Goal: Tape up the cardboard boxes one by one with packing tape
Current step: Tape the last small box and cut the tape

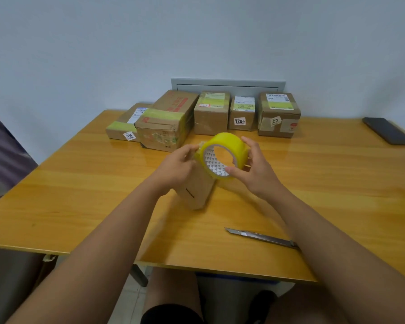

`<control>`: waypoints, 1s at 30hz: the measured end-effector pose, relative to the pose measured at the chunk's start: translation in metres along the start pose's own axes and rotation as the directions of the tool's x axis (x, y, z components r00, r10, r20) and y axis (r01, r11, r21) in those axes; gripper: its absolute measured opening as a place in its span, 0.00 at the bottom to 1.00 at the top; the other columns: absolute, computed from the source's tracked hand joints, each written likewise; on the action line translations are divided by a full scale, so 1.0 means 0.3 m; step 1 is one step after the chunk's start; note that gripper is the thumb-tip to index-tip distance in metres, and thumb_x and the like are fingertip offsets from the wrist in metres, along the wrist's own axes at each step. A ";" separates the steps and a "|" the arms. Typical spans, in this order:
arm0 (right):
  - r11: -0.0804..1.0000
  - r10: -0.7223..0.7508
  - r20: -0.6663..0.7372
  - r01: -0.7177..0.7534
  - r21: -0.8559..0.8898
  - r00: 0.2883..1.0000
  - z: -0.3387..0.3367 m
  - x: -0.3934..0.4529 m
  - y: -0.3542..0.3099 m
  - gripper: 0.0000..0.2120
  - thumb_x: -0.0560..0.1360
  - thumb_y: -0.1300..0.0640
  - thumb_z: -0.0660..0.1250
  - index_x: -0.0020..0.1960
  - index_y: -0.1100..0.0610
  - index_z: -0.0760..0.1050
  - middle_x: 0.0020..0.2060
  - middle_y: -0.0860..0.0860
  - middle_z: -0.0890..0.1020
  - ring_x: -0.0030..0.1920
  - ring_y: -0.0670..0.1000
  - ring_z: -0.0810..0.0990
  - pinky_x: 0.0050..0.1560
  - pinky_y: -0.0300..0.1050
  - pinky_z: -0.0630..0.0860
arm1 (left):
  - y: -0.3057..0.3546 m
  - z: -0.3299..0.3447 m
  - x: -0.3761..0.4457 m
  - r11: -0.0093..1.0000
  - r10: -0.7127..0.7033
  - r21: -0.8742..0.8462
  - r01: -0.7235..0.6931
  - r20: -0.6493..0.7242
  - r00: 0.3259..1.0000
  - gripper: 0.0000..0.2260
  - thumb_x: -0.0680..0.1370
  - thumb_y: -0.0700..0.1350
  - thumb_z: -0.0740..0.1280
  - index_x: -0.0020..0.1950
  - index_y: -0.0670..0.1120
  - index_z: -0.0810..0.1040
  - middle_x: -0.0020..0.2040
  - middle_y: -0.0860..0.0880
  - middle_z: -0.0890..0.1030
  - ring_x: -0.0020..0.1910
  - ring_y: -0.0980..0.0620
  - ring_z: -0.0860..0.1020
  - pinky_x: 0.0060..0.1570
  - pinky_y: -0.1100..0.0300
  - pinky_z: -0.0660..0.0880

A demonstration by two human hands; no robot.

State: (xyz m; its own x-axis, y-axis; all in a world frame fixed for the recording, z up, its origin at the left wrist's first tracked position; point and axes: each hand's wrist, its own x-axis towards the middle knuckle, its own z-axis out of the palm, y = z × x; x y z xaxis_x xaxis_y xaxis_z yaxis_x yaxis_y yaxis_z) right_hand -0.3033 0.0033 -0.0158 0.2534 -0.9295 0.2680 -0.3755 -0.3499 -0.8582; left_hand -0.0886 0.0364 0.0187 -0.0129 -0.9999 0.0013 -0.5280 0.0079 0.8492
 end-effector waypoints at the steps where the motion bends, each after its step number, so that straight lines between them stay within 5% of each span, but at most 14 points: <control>1: 1.000 0.005 0.003 -0.005 0.006 1.000 0.013 0.010 -0.008 0.38 0.72 0.50 0.76 0.74 0.46 0.58 0.64 0.49 0.72 0.61 0.51 0.75 0.61 0.54 0.76 | -0.022 -0.003 -0.001 0.989 -0.043 -0.143 0.048 0.042 0.998 0.19 0.82 0.38 0.60 0.71 0.52 0.71 0.72 0.52 0.71 0.70 0.50 0.70 0.66 0.50 0.71; 3: 1.000 0.004 0.017 -0.003 -0.013 1.000 0.043 0.023 -0.027 0.36 0.72 0.51 0.76 0.72 0.49 0.59 0.60 0.49 0.74 0.57 0.50 0.76 0.59 0.54 0.77 | -0.066 -0.003 0.003 0.976 -0.089 -0.196 0.094 0.031 0.995 0.17 0.82 0.39 0.61 0.69 0.53 0.73 0.71 0.52 0.73 0.67 0.50 0.73 0.66 0.48 0.72; 8: 0.993 -0.063 0.008 0.064 -0.101 0.998 0.107 0.046 -0.049 0.31 0.72 0.48 0.75 0.67 0.48 0.60 0.57 0.51 0.76 0.54 0.51 0.78 0.53 0.55 0.79 | -0.100 0.021 -0.025 0.911 0.050 0.408 0.056 -0.245 0.968 0.21 0.80 0.53 0.64 0.73 0.49 0.71 0.68 0.49 0.76 0.63 0.49 0.76 0.57 0.52 0.74; 11: 0.988 -0.078 0.001 0.077 -0.135 0.997 0.122 0.056 -0.052 0.32 0.72 0.47 0.75 0.68 0.48 0.62 0.57 0.50 0.76 0.53 0.51 0.78 0.52 0.54 0.79 | -0.094 0.082 -0.089 0.843 0.083 0.538 0.005 -0.139 0.987 0.36 0.73 0.69 0.64 0.74 0.49 0.65 0.72 0.48 0.70 0.68 0.48 0.70 0.61 0.50 0.73; 13: 0.985 -0.084 0.019 0.086 -0.148 0.996 0.131 0.057 -0.053 0.34 0.71 0.48 0.75 0.71 0.47 0.61 0.59 0.49 0.75 0.56 0.52 0.76 0.55 0.55 0.78 | -0.103 0.116 -0.114 0.749 0.019 0.662 0.007 -0.032 0.999 0.46 0.70 0.74 0.62 0.78 0.47 0.58 0.79 0.45 0.58 0.76 0.46 0.60 0.71 0.48 0.64; 19: 0.964 -0.079 0.087 0.098 -0.247 0.993 0.115 0.075 -0.085 0.38 0.74 0.54 0.72 0.78 0.48 0.56 0.69 0.52 0.71 0.61 0.53 0.73 0.58 0.47 0.73 | -0.129 0.142 -0.118 0.668 0.019 0.743 0.044 -0.076 0.997 0.37 0.76 0.66 0.58 0.77 0.44 0.58 0.81 0.45 0.53 0.73 0.41 0.63 0.69 0.50 0.63; 22: 0.955 -0.084 0.050 0.094 -0.280 0.995 0.010 0.044 -0.100 0.35 0.75 0.58 0.70 0.77 0.47 0.59 0.65 0.52 0.74 0.44 0.46 0.72 0.46 0.38 0.68 | -0.119 0.143 -0.117 0.671 0.000 0.739 0.063 -0.086 0.996 0.35 0.76 0.66 0.58 0.74 0.44 0.61 0.81 0.45 0.54 0.71 0.41 0.65 0.66 0.49 0.65; 25: 0.944 -0.074 0.103 0.103 -0.312 0.992 -0.101 -0.027 -0.078 0.29 0.74 0.59 0.69 0.70 0.42 0.65 0.51 0.53 0.78 0.33 0.49 0.73 0.37 0.45 0.73 | -0.110 0.148 -0.118 0.658 -0.009 0.748 0.081 -0.100 0.995 0.34 0.76 0.65 0.58 0.73 0.43 0.63 0.81 0.45 0.54 0.69 0.40 0.67 0.63 0.49 0.68; 30: 0.900 -0.012 0.156 0.079 -0.429 0.988 -0.193 -0.051 -0.030 0.22 0.74 0.60 0.69 0.66 0.46 0.73 0.59 0.54 0.76 0.54 0.51 0.72 0.50 0.44 0.66 | -0.084 0.161 -0.122 0.627 -0.034 0.772 0.101 -0.102 0.994 0.35 0.76 0.65 0.58 0.75 0.43 0.61 0.81 0.46 0.54 0.69 0.40 0.67 0.58 0.49 0.71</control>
State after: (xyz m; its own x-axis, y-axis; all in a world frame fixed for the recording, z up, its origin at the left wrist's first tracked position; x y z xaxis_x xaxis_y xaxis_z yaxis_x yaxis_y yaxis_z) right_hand -0.3554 0.0139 0.0132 0.3938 -0.8956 0.2071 -0.7002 -0.4382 -0.5636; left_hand -0.1160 0.0734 -0.0282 0.0918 -0.9954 0.0268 -0.9883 -0.0878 0.1248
